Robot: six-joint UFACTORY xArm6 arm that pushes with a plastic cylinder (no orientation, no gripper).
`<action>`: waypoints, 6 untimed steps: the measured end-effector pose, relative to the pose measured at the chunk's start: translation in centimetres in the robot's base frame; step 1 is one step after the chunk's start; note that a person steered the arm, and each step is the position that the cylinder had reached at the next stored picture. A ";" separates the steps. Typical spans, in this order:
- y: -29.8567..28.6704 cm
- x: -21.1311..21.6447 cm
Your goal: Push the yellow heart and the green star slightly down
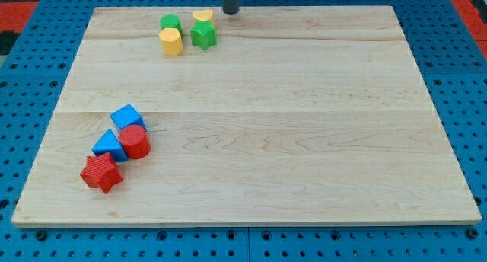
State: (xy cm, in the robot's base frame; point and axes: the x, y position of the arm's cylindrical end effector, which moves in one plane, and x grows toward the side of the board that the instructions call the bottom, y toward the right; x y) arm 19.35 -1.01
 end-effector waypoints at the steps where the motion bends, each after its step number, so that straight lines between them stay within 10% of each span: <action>1: -0.6 0.5; 6: -3.7 1.4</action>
